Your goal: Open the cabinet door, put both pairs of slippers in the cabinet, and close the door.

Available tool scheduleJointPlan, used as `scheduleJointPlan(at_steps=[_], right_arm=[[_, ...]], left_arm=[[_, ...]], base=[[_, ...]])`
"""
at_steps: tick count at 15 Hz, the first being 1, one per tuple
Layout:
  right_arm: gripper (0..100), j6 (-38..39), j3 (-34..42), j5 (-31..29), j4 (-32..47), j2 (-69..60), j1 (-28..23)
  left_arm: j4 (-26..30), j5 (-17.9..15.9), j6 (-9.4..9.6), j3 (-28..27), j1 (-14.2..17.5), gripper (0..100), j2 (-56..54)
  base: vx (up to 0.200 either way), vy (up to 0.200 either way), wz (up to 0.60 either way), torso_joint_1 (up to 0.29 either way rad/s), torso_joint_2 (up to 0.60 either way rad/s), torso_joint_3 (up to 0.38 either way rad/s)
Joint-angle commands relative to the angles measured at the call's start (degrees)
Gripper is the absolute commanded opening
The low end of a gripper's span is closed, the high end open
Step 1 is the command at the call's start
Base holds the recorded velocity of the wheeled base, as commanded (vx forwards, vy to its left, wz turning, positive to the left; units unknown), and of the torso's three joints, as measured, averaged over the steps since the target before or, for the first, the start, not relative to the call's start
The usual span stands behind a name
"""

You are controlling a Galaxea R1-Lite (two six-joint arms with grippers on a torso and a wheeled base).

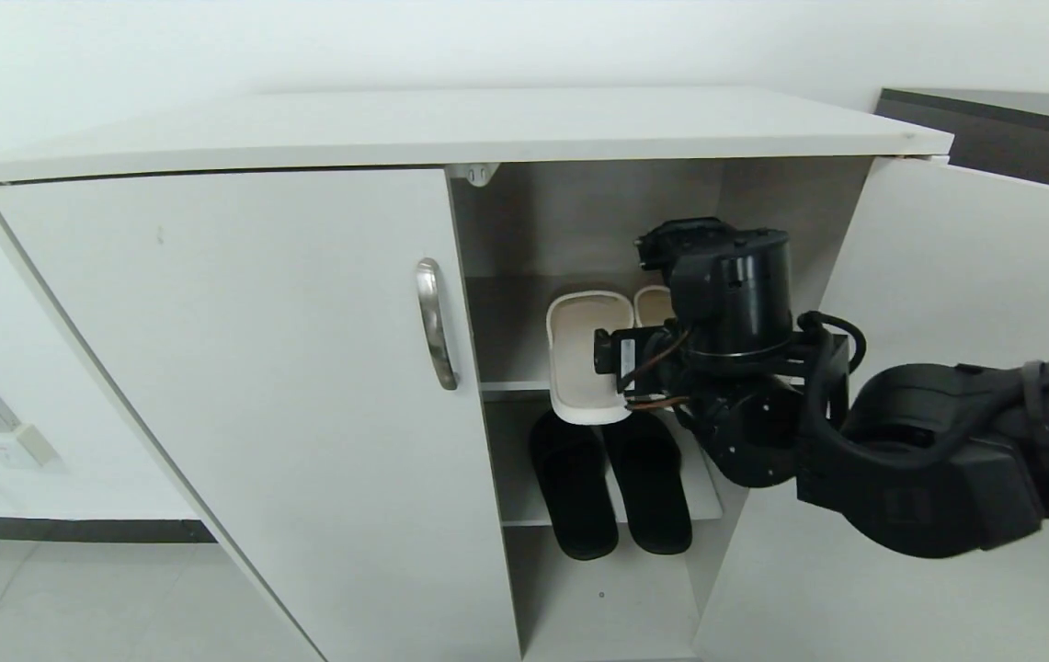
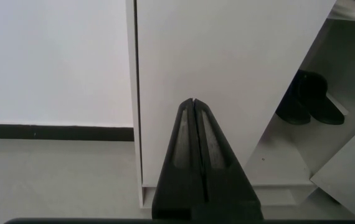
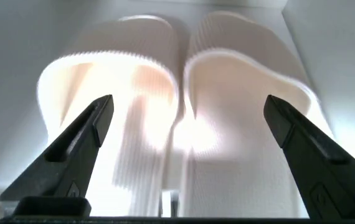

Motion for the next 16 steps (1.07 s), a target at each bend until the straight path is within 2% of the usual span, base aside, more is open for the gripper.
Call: scheduleJointPlan(at_steps=[1, 2, 5, 15, 16], right_arm=[[100, -0.1, 6.6, 0.1, -3.3, -4.2, 2.1], [0, -0.1, 8.1, 0.1, -5.0, -4.5, 2.4], [0, -0.2, 12.8, 0.4, -9.7, -5.5, 3.7], [0, -0.1, 13.5, 0.3, -10.0, -5.1, 4.4], [0, -0.1, 13.6, 0.3, -10.0, -5.0, 4.4]], left_arm=[[0.0, 0.0, 0.05, 0.0, 0.0, 0, 0.0], [0.0, 0.0, 0.05, 0.0, 0.0, 0, 0.0], [0.0, 0.0, 0.14, 0.0, 0.0, 0, 0.0], [0.0, 0.0, -0.04, 0.0, 0.0, 0, 0.0], [0.0, 0.0, -0.04, 0.0, 0.0, 0, 0.0]], base=[[0.0, 0.0, 0.0, 0.0, 0.0, 0.0], [0.0, 0.0, 0.0, 0.0, 0.0, 0.0], [0.0, 0.0, 0.0, 0.0, 0.0, 0.0], [0.0, 0.0, 0.0, 0.0, 0.0, 0.0], [-0.2, 0.0, 0.0, 0.002, 0.0, -0.007]])
